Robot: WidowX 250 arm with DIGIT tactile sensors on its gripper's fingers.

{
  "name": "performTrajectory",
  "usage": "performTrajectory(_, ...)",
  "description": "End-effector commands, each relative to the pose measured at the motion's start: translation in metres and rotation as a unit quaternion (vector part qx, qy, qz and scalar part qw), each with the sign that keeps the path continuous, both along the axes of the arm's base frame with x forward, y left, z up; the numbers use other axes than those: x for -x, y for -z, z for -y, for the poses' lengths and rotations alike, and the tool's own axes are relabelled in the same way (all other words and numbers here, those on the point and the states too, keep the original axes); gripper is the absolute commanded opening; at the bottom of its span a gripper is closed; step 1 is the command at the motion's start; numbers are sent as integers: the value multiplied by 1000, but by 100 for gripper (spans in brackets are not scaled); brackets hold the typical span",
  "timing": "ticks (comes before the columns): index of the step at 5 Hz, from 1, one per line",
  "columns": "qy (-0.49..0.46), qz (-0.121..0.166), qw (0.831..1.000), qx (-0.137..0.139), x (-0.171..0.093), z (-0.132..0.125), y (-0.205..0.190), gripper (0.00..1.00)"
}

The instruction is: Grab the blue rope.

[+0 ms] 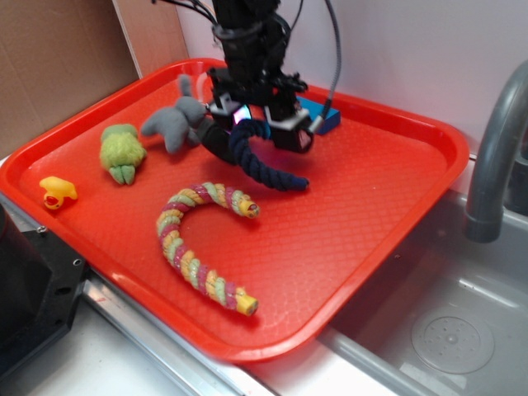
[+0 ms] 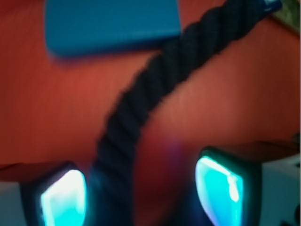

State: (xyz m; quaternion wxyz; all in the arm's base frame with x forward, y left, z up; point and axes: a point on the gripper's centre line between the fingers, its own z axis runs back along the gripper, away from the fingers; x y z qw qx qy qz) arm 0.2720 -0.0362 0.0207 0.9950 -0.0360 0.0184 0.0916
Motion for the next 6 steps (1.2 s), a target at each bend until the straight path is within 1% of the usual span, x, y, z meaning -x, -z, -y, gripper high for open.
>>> performTrajectory(1,-7,13,1000,6,5,1,-15,0)
performTrajectory(2,20,6,1000,3,13,-10,-42,0)
performTrajectory(3,20,42,999,3,29,-24,-91,0)
performTrajectory(4,13,61,998,-11,49,-34,-132,0)
performTrajectory(5,16,50,998,-46,62,-31,-152,0)
performTrajectory(6,11,14,998,-64,98,-34,-196,0)
